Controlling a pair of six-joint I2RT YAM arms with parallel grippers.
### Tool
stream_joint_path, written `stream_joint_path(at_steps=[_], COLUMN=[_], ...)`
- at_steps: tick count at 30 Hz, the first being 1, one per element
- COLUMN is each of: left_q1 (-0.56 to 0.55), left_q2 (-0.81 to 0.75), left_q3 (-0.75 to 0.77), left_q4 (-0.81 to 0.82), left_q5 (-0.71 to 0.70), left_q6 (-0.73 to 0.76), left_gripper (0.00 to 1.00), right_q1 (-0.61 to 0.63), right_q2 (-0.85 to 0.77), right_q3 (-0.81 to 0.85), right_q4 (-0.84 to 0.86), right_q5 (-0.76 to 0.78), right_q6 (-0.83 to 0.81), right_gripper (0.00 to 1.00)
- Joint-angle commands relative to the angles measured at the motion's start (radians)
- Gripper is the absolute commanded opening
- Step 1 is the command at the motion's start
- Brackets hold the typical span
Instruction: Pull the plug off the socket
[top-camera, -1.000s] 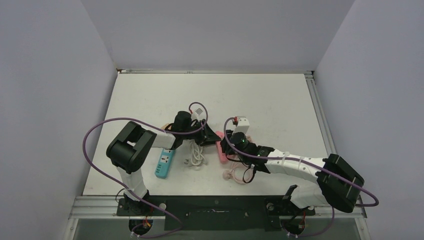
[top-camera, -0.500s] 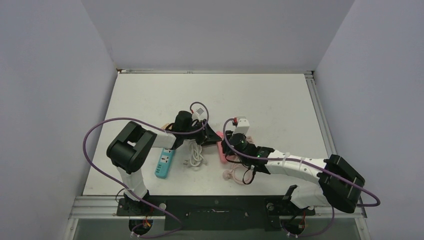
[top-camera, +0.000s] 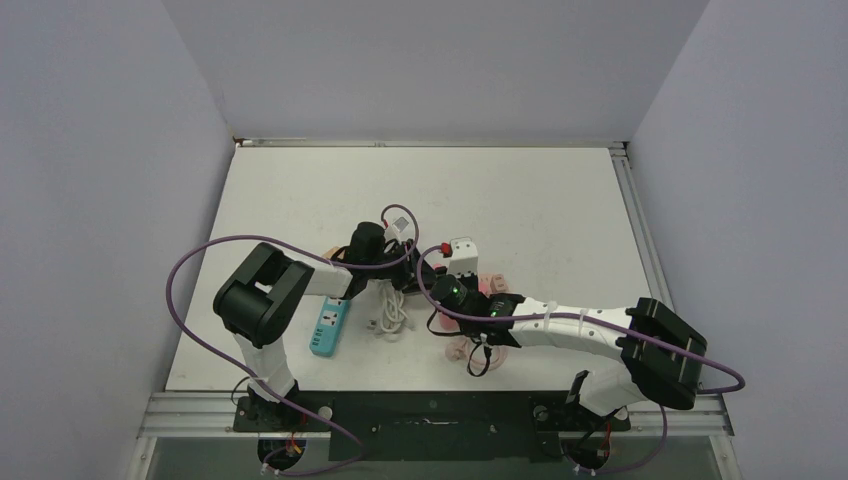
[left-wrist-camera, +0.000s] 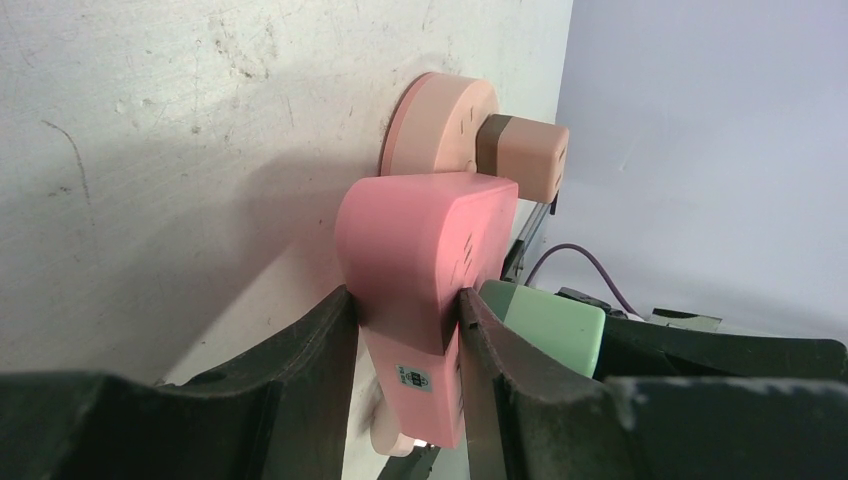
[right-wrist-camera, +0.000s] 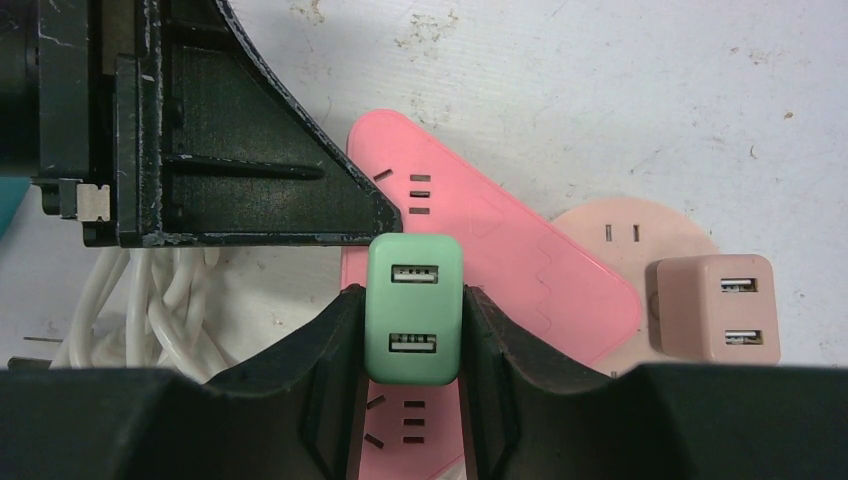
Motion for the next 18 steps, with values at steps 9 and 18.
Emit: stream_joint_path(at_steps=[9,18], left_q1=[-0.014,-0.018], left_q2=[-0.003,-0.003], left_q3=[0.007,0.009], left_q4=[-0.094,-0.102], left_q5=[-0.001,-0.004], left_q6=[0.074,0.079], left_gripper=[0.14,0.14], right_q1=[-0.159,-0.187], right_q2=[-0.12,-0.148], right_q3=[-0.047,-0.068], right_q4=[0.158,0.147], right_q5=[-0.182,-0.188], right_q6=[0.072,0.068], right_gripper=[0.05,0.05])
